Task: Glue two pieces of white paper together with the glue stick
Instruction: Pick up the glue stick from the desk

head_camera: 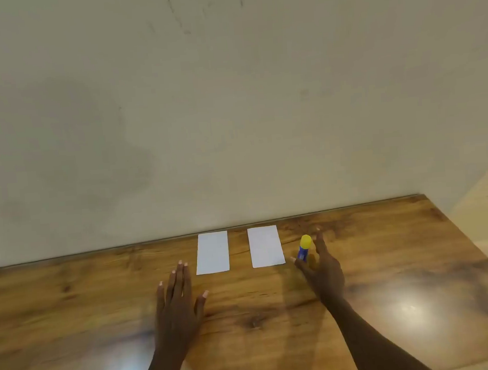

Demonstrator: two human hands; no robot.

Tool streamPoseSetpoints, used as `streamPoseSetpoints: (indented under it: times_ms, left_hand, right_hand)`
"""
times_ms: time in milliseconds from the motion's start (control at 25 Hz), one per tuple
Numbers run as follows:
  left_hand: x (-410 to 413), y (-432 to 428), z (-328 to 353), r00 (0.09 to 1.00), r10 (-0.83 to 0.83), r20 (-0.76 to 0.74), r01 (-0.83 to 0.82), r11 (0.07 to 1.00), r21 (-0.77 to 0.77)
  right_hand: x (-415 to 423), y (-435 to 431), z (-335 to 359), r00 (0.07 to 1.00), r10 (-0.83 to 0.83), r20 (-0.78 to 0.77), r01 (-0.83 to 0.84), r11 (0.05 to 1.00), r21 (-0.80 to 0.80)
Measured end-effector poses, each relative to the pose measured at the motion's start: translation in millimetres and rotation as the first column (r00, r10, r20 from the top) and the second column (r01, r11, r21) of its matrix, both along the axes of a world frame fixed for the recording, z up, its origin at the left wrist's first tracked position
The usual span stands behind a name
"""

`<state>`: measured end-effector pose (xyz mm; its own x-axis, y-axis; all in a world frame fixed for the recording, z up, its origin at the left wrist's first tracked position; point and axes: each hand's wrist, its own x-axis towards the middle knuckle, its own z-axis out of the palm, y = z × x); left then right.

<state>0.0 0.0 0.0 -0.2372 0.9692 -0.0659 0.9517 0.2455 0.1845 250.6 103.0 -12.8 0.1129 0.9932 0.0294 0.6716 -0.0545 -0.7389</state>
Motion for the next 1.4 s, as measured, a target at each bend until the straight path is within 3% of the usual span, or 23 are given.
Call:
streamPoseSetpoints:
  times_ms: [280,400,480,560,720,840,1000,1240,1400]
  left_hand:
    - [-13.0,12.0,8.6,0.998,0.051,-0.02,-0.047,0.985,0.165]
    - [-2.7,30.1,47.2,0.977,0.116,0.181,-0.161,0.952,0.261]
    - [18.6,43.9,86.2,0.908,0.066,0.413,-0.229,0.905,0.358]
    - [44.1,51.9,132.5,0.779,-0.013,0.627,-0.32,0.852,0.415]
    - [78.7,51.3,211.7,0.565,-0.199,0.8,-0.427,0.76,0.49]
    - [78.9,40.4,252.0,0.462,-0.268,0.846,-0.515,0.695,0.502]
    - [69.1,26.9,287.8,0.447,-0.274,0.852,-0.575,0.642,0.508]
    - [54.4,15.5,317.3,0.357,-0.376,0.855,-0.487,0.706,0.514]
    - [43.2,8.0,331.6,0.358,-0.444,0.821,-0.328,0.764,0.556]
  right_hand:
    - [3.9,16.1,14.7,1.0,-0.005,-0.028,0.006,0.998,0.061]
    - [-6.5,22.9,49.8,0.998,0.031,-0.045,-0.025,0.991,0.13]
    - [-22.9,23.7,82.5,0.993,0.113,-0.044,-0.102,0.972,0.21]
    - [-45.9,16.1,120.1,0.971,0.225,-0.079,-0.194,0.937,0.29]
    - [-89.1,-6.1,186.8,0.921,0.367,-0.13,-0.278,0.854,0.441]
    - [-105.7,-21.2,222.2,0.899,0.4,-0.176,-0.255,0.807,0.532]
    - [-114.4,-40.2,249.6,0.868,0.464,-0.177,-0.271,0.742,0.614]
    - [-116.2,-52.8,281.6,0.766,0.609,-0.207,-0.373,0.683,0.628]
    - [-114.4,-58.9,299.3,0.625,0.704,-0.339,-0.474,0.686,0.551]
